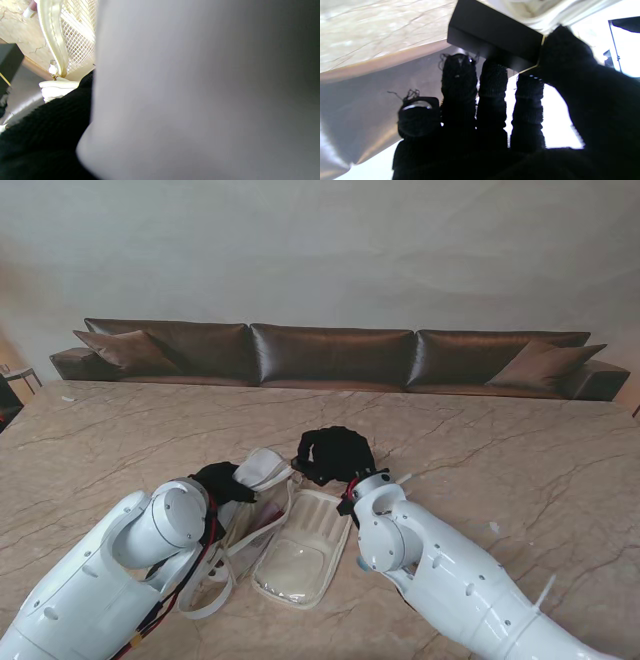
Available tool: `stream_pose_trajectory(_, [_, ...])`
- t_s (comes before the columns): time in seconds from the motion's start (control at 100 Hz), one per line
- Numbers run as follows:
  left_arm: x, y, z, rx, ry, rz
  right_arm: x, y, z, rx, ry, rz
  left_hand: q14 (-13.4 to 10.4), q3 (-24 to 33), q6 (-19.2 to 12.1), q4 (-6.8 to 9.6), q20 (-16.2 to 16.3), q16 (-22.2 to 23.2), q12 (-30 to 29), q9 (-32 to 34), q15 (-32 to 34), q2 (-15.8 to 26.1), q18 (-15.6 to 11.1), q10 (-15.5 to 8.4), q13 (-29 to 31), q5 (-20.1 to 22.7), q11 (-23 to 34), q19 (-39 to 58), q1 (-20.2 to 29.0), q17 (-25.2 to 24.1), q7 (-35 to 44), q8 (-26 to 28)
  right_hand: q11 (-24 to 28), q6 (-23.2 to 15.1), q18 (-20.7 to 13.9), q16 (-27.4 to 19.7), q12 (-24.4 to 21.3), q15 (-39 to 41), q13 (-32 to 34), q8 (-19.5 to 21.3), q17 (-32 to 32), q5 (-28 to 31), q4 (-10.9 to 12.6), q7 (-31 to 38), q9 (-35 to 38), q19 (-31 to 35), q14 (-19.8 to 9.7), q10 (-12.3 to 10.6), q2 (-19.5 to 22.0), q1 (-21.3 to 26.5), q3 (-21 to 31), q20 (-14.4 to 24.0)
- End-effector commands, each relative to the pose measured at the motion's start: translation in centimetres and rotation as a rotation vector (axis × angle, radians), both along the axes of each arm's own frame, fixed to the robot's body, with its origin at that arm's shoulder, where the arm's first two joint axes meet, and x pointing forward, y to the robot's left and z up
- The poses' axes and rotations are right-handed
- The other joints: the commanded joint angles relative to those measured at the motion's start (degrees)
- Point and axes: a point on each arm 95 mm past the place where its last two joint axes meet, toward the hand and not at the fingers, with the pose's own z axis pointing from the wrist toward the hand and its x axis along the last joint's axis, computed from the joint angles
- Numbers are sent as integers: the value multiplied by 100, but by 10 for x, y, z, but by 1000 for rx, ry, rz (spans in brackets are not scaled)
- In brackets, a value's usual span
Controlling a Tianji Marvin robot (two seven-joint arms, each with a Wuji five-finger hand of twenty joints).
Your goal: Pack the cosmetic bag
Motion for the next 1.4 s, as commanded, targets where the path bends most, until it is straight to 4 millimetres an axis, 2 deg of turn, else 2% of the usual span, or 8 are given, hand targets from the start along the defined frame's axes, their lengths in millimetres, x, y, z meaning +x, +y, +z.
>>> stream_pose_trajectory(0.0, [-4,-6,-5,-17,18,-15,0,20,8,24,-23,40,-81,486,-883,305,21,52,84,328,22,484,-42,-685,273,168,425,493,487,29,369,88,-72,-543,-62,87,114,129,120,267,123,385,289,179,286,316,1,-11,344,476,164,112])
stream_pose_trajectory(0.28, [-3,-5,-4,-19,15,-19,2,49,-4,157,-19,189,-88,480,-877,303,21,55,84,325,23,486,-42,-679,273,167,428,493,489,29,372,90,-80,-628,-137,538,49,606,74,176,102,356,239,187,275,626,-55,-42,406,482,112,513])
stream_pose_trajectory(0.59, [-4,-1,-5,-15,21,-15,-7,61,-16,249,28,268,-81,476,-881,302,21,59,85,323,25,484,-42,-679,275,169,430,493,488,29,372,87,-79,-597,-92,712,1,693,69,136,108,350,225,220,291,689,-13,-1,416,504,122,750])
stream_pose_trajectory(0.9, [-5,2,-3,-16,17,-11,-12,51,-34,202,80,302,-80,478,-876,304,21,60,84,321,27,483,-42,-679,275,169,430,493,493,29,373,87,-150,-637,-98,686,-78,536,32,50,138,351,197,202,302,658,-47,-57,466,509,59,816])
stream_pose_trajectory(1.0, [-5,2,-3,-14,17,-12,-12,46,-41,168,97,304,-84,478,-869,304,21,60,84,320,27,486,-42,-677,274,163,431,493,496,29,373,87,-202,-703,-121,586,-84,286,-184,-101,-75,330,134,165,228,555,-94,-141,612,576,-124,862])
stream_pose_trajectory(1.2, [-7,1,-2,-16,13,-17,-8,40,-46,96,78,305,-84,479,-883,303,22,59,82,322,25,486,-42,-675,274,168,432,493,484,29,375,87,-284,-794,-188,547,-140,165,-487,-450,-277,335,156,159,185,470,-176,-277,540,706,-293,955])
stream_pose_trajectory(1.32, [-7,1,-1,-15,10,-18,-7,38,-44,56,53,311,-83,484,-880,305,22,60,82,326,30,479,-42,-678,277,173,433,493,489,29,377,88,-431,-469,-283,536,-276,32,-814,-891,-468,-170,-17,-111,-350,329,-214,-213,-3,513,-302,1032])
stream_pose_trajectory(1.39, [-7,0,-1,-14,10,-19,-8,37,-42,49,48,317,-83,483,-885,304,22,60,82,323,30,483,-42,-677,275,170,432,493,486,29,375,86,-335,-167,-328,604,-486,-11,-994,-626,-590,-250,132,-729,-731,240,-241,-199,-48,266,-194,1169])
